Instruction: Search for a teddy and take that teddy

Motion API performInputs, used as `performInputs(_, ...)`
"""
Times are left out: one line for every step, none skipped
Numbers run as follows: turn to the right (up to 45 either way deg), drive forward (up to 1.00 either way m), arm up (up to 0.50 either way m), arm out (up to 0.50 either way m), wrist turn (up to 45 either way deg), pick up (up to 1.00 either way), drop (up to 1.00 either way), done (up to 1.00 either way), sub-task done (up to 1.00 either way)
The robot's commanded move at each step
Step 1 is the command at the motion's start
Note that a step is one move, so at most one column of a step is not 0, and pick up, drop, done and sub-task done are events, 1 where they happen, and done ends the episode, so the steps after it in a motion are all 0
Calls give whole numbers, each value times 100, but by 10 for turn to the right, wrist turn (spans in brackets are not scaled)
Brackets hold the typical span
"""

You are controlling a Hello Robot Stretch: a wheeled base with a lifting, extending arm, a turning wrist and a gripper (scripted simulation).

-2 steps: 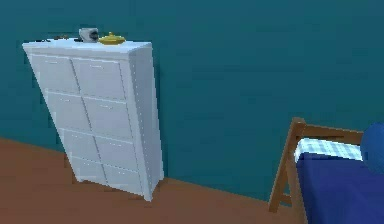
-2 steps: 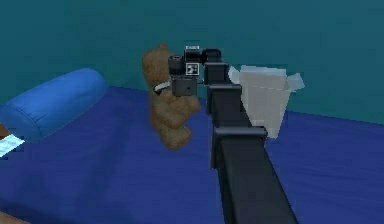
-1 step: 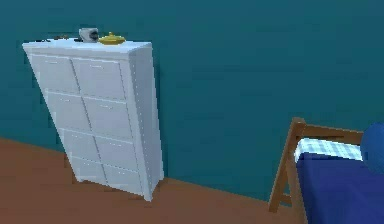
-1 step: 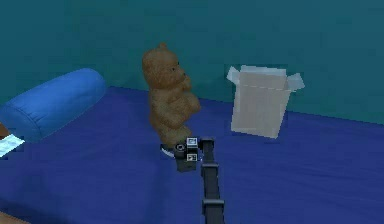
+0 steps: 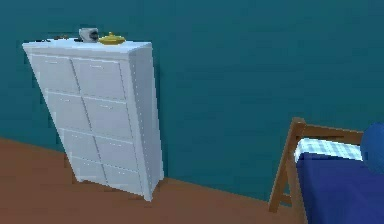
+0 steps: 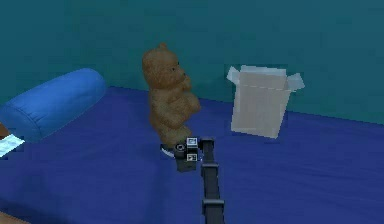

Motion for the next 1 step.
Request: performInputs(0, 0, 10, 0, 0, 0, 0, 0, 0)
